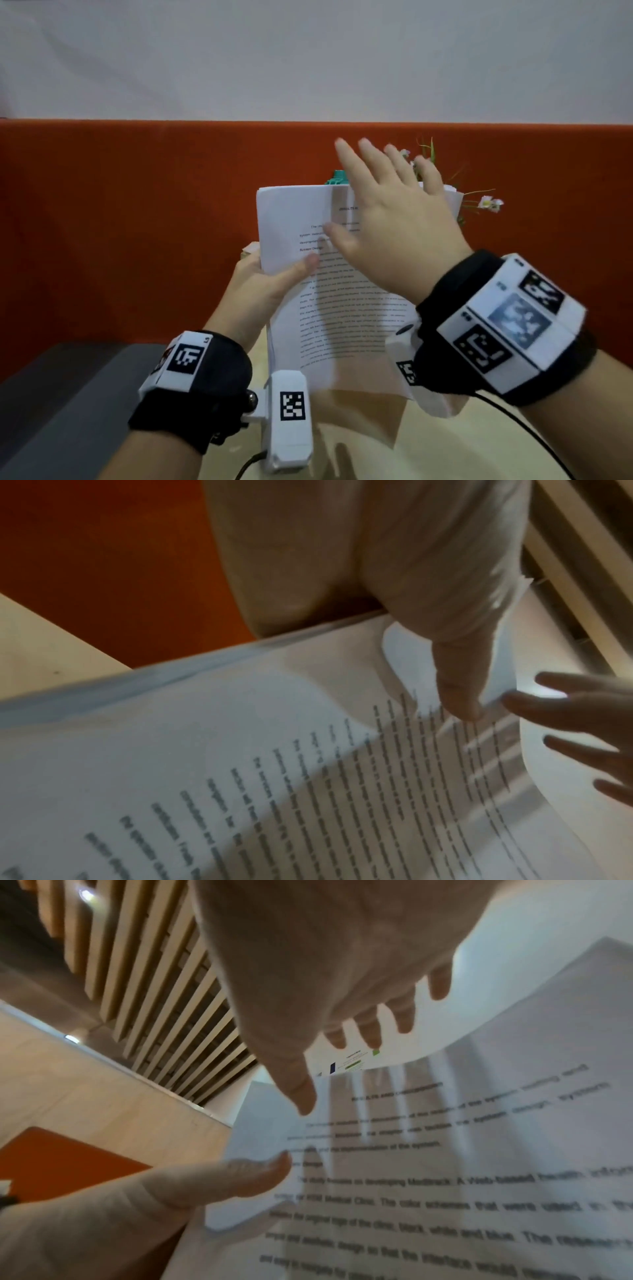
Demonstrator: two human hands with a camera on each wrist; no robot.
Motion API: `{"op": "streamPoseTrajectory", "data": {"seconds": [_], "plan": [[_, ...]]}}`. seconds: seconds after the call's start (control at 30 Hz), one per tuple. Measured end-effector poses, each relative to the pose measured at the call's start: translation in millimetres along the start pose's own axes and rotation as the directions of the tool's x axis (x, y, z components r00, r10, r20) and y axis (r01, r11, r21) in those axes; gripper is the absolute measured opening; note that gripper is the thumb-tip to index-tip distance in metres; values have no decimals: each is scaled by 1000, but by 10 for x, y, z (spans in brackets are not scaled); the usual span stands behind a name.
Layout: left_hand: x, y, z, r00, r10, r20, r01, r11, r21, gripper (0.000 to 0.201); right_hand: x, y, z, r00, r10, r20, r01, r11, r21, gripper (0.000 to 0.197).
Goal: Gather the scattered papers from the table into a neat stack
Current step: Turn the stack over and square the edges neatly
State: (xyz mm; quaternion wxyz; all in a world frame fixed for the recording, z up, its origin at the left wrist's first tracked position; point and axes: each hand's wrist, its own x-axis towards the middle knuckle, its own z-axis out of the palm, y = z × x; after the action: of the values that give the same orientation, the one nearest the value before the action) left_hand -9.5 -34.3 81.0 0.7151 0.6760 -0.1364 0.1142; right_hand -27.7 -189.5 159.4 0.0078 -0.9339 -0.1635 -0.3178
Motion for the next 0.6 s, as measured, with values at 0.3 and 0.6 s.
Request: {"op": "streamPoseTrajectory", "data": {"seconds": [0.3, 0.6], "plan": [[-35, -127, 37, 999, -51, -1, 51, 998, -38, 34, 59, -34, 111, 997, -44, -61, 55, 980, 189, 76], [-18, -194, 145, 968, 64, -244, -89, 992, -93, 17, -556, 562, 852, 829, 493, 264, -372, 134, 919, 41]]}}
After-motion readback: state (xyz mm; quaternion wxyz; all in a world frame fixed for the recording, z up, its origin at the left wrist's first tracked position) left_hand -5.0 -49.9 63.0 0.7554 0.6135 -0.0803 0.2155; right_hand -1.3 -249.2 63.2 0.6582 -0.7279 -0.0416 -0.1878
